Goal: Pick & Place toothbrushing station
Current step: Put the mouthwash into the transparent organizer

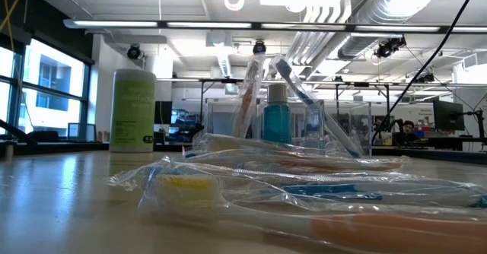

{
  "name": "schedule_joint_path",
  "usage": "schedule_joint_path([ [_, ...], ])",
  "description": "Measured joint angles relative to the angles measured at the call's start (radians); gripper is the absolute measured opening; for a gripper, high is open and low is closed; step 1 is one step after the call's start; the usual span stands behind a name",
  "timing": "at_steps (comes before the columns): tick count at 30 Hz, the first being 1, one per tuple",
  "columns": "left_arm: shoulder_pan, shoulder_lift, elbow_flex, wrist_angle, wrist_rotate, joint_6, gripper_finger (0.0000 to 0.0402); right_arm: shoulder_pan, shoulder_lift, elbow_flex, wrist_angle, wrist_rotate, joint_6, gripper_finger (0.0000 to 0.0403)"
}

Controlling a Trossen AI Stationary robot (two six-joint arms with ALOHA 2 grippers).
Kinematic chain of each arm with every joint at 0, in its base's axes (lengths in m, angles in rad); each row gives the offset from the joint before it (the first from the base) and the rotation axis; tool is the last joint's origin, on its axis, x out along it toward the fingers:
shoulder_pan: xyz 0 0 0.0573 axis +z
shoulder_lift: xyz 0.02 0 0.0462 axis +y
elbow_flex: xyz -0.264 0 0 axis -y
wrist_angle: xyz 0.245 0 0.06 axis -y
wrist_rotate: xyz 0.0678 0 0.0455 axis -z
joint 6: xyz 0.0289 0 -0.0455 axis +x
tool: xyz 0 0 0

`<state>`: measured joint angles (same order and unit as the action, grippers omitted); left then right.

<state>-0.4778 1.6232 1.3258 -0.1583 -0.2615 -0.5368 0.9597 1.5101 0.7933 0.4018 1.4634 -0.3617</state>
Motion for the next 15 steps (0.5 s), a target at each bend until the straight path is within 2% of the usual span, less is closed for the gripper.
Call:
schedule_joint_path([
  [4, 0.026, 0.01, 0.001, 0.046, 0.03, 0.017, 0.0087, 0.014, 0.0, 0.0, 0.001, 0.031, -0.01, 0.0263],
  [15, 0.153, 0.077, 0.001, 0.098, 0.038, 0.021, 0.0087, 0.014, 0.0, 0.0, -0.001, 0.029, -0.01, 0.0263],
])
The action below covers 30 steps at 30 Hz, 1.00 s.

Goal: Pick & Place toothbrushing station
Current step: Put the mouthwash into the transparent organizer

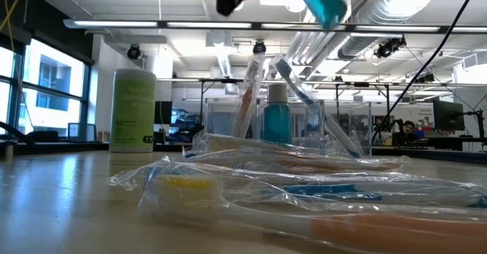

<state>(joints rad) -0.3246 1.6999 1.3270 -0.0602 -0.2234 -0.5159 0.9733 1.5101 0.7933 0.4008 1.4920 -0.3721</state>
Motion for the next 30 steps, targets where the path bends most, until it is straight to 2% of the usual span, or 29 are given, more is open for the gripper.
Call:
schedule_joint_path([
  [5, 0.045, 0.011, 0.001, 0.001, -0.014, 0.054, 0.0087, 0.0, 0.0, 0.0, 0.0, -0.003, 0.0, 0.0263],
  [8, 0.049, 0.013, 0.0, -0.01, -0.012, 0.117, 0.0087, 0.0, 0.0, 0.0, 0.0, -0.006, 0.001, 0.0263],
  [16, 0.048, 0.017, 0.0, -0.058, -0.023, 0.166, 0.0087, 0.0, 0.0, 0.0, 0.0, -0.009, 0.003, 0.0263],
  [20, 0.057, 0.03, -0.001, -0.061, -0.064, 0.171, 0.0087, 0.0, 0.0, 0.0, 0.0, -0.01, 0.004, 0.0263],
  [30, 0.089, 0.095, -0.001, -0.098, -0.068, 0.159, 0.0087, 0.0, 0.0, 0.0, -0.001, -0.033, 0.009, 0.0263],
])
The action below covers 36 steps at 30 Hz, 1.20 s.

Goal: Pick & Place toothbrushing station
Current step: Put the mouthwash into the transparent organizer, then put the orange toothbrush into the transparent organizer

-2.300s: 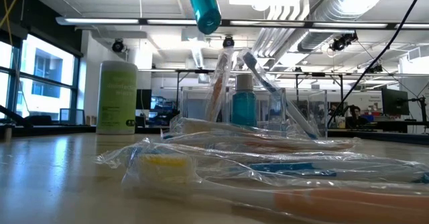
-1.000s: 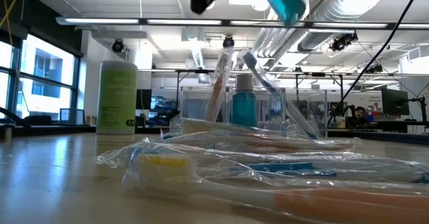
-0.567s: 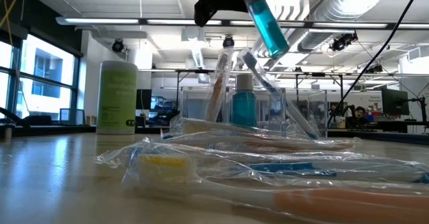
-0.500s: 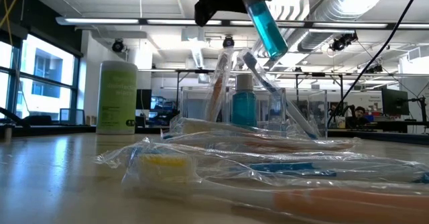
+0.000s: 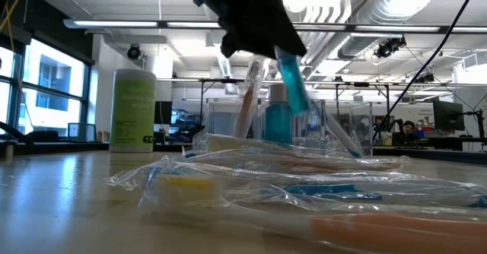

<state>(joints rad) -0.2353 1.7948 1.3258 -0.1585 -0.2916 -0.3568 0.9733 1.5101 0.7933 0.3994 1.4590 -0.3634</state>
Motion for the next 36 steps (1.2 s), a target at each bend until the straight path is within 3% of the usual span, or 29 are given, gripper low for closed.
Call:
schedule_joint_path([
  [12, 0.002, 0.004, 0.001, -0.063, 0.02, -0.011, 0.0088, 0.0, 0.0, 0.0, 0.0, 0.001, 0.0, 0.0263],
  [15, 0.003, 0.004, 0.001, -0.092, 0.027, -0.04, 0.0106, 0.0, 0.0, 0.0, 0.001, 0.0, 0.0, 0.0263],
  [20, 0.004, 0.004, 0.001, -0.073, 0.029, -0.037, 0.0127, 0.0, 0.0, 0.0, 0.0, 0.0, 0.0, 0.0263],
  [36, -0.036, -0.037, 0.0, -0.018, 0.032, 0.019, 0.0133, 0.0, 0.0, 0.0, 0.0, 0.009, 0.0, 0.0263],
])
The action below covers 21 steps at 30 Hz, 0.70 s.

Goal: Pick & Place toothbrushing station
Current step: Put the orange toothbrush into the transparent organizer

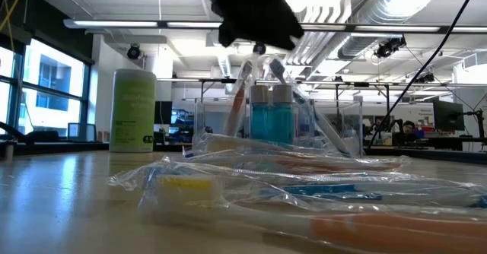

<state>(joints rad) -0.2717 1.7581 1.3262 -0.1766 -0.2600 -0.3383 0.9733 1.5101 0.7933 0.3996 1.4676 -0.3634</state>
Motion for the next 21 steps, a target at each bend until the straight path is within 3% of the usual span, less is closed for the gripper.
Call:
schedule_joint_path([
  [7, -0.071, -0.049, 0.0, -0.031, 0.007, 0.005, 0.0134, 0.015, 0.0, 0.0, 0.0, -0.071, -0.004, 0.0263],
  [13, -0.163, -0.041, 0.0, -0.132, 0.125, -0.053, 0.0134, 0.016, 0.0, 0.0, 0.0, -0.112, -0.004, 0.0263],
  [21, -0.27, 0.011, -0.002, -0.129, 0.076, -0.121, 0.0134, 0.015, 0.0, 0.0, -0.008, -0.309, 0.0, 0.0263],
])
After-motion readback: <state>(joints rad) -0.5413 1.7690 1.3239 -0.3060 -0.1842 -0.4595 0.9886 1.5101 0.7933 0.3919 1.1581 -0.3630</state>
